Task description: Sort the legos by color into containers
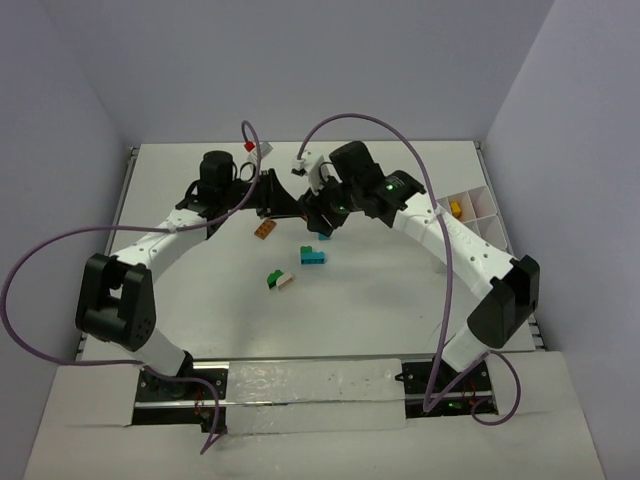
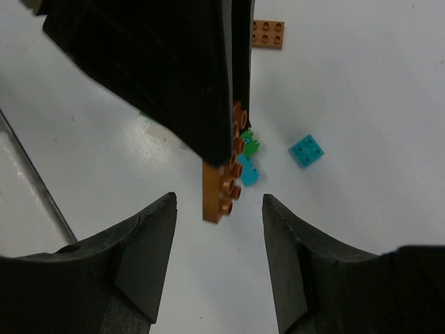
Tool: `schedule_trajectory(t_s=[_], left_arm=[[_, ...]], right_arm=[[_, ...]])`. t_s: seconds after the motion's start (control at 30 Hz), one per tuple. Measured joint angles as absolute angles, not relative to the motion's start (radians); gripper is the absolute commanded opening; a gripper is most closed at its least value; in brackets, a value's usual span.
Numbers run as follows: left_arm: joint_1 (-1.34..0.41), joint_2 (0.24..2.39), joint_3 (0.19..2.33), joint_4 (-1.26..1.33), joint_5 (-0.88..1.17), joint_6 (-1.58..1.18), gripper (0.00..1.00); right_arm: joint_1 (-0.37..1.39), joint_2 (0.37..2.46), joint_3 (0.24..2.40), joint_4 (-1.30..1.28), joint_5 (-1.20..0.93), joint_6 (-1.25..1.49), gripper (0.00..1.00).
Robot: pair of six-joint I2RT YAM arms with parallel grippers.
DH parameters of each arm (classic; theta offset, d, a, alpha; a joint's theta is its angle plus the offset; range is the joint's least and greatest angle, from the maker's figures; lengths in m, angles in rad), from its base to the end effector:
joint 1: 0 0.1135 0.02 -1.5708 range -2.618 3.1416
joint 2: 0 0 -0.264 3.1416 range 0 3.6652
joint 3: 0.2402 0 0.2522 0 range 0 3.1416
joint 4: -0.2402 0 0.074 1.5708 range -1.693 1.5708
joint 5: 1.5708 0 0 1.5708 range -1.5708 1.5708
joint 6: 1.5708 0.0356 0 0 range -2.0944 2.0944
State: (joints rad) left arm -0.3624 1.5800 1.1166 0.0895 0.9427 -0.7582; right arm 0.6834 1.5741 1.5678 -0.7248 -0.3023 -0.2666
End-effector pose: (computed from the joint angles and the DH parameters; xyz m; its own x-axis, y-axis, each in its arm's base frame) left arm 0.3234 -0.1534 0.2870 -0.8755 -0.1002 -0.4727 0.4278 0.2941 -0.8547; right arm 0.2621 0.2271 0.3639 -0.2954 -0.5649 -0.7705 -0.8837 0.4681 -0.0044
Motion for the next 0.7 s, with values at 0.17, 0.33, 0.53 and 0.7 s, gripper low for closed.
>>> schedule_trajectory(t_s=[0.17, 0.33, 0.53, 0.7], left_arm=[[-0.369, 1.583, 1.112, 0.105, 0.953, -0.777, 0.02], [-0.369, 1.587, 1.112, 0.12, 0.948, -0.791, 0.37], [-0.367, 1.594, 1.111, 0.119, 0.941, -0.786, 0.99], [-0.335, 1.595, 1.144, -0.008, 0.854, -0.681, 0.99]], right_arm=[[0.702, 1.607, 1.571, -0.721, -0.257, -0.27, 0.3], [0.708, 1.608, 1.57, -0.717, -0.235, -0.276, 0.0], [0.71, 1.601, 1.546, -0.697, -0.185, -0.278, 0.0], [0.677, 1.541, 1.45, -0.686, -0.143, -0.278, 0.0]])
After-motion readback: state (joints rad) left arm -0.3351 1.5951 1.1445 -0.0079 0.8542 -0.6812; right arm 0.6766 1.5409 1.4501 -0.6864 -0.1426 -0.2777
